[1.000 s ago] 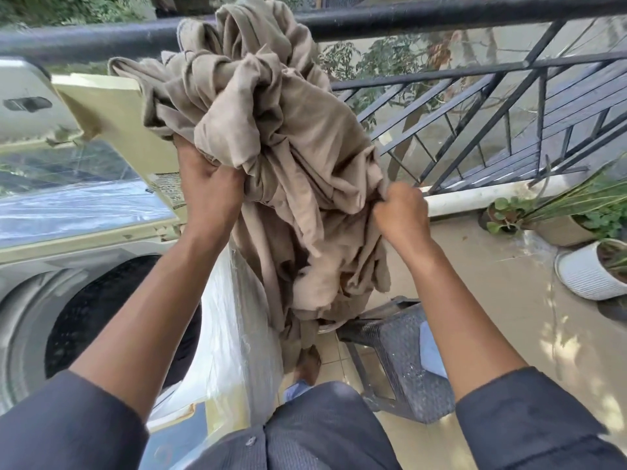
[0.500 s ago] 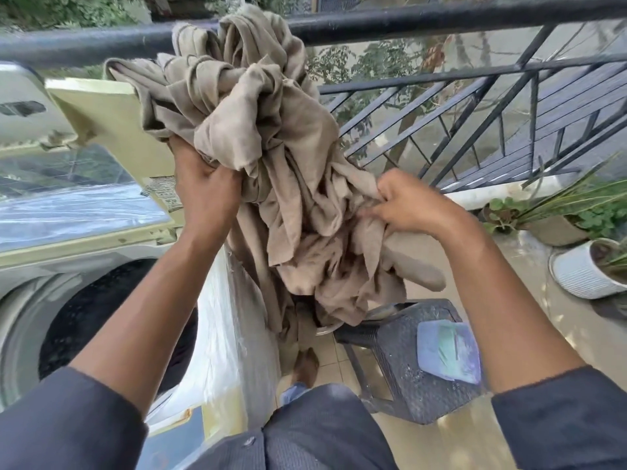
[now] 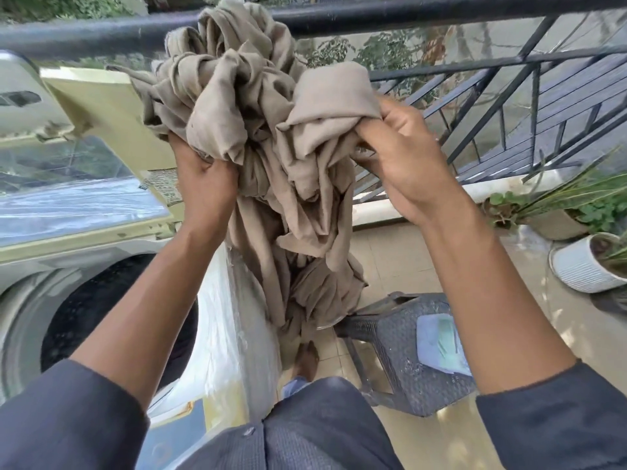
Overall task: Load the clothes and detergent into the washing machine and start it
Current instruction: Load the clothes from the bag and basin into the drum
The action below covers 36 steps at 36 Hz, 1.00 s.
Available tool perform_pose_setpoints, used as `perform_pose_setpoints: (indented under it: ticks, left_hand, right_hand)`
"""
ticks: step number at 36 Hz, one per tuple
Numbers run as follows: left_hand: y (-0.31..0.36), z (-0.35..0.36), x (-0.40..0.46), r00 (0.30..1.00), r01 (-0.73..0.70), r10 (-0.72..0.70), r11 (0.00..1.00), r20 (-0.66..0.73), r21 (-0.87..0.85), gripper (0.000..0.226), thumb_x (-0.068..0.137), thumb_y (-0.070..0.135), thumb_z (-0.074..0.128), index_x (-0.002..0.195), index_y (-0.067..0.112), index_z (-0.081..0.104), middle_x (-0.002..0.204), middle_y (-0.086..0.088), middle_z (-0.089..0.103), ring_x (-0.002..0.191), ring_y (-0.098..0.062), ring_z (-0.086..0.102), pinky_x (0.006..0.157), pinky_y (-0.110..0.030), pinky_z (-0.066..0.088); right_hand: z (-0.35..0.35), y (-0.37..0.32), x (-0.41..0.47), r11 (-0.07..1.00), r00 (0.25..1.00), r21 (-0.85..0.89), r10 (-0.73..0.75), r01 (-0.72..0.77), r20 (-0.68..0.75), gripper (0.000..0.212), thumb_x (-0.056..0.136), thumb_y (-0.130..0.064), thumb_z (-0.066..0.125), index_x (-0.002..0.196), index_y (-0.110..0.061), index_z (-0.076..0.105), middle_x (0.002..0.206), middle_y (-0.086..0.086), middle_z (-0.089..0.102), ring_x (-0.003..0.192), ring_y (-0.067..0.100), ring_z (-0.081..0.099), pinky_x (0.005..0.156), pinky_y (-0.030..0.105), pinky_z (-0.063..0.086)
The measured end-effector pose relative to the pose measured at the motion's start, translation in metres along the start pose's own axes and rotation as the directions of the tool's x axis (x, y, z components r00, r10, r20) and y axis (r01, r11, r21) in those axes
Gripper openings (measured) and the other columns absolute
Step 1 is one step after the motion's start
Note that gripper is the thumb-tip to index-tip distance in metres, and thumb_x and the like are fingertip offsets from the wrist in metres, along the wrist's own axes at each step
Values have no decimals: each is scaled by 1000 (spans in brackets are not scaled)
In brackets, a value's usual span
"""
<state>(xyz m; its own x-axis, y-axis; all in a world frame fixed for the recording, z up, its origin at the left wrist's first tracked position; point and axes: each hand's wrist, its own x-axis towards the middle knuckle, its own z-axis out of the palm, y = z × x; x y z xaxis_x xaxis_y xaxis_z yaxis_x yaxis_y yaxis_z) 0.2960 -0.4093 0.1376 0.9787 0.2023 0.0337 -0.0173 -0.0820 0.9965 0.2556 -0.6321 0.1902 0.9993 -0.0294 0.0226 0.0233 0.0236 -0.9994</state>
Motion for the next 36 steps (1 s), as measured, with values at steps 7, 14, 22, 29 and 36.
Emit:
perform_pose_setpoints:
  ticks: [7,14,22,29,36]
  left_hand:
    - [11,-11,-4,855,124,-77,991,513,-57,75,85,33,80,144,-5,54,131,-15,72,123,-31,70,100,-48,57]
    - [7,19,-20,948,105,-83,993,306,-56,59,66,32,95,116,7,76,114,-4,81,111,-19,77,95,-34,60]
    - [8,23,-13,995,92,-94,995,27,49,30,82,18,75,111,23,72,119,5,76,111,-9,69,107,-45,57]
    - [44,17,-4,997,52,-56,996,-60,-73,60,83,8,76,138,-1,56,140,-17,66,125,-20,66,110,-52,54]
    - [82,16,-7,996,77,-82,986,-24,-148,44,70,23,66,113,17,59,107,-8,68,92,-17,61,61,-29,58]
  right_hand:
    - [31,-12,-4,983,983,183,-34,0,180,25,107,-6,47,128,-1,59,124,22,69,117,33,67,111,52,51]
    - [41,-19,-8,989,930,-137,2,52,368,53,98,-25,51,147,-4,57,149,11,59,141,19,54,123,45,36]
    - [0,7,-10,1000,991,9,13,-14,135,39,109,-34,47,110,-10,79,111,12,79,110,29,74,96,48,58]
    - [-26,109,-23,907,805,-300,68,-297,-589,31,85,-14,59,112,-24,70,97,-2,75,89,19,73,84,46,60]
    - [-20,218,-47,579,657,-353,737,-735,-161,90,77,-23,91,152,-15,42,143,5,59,132,25,57,106,37,51]
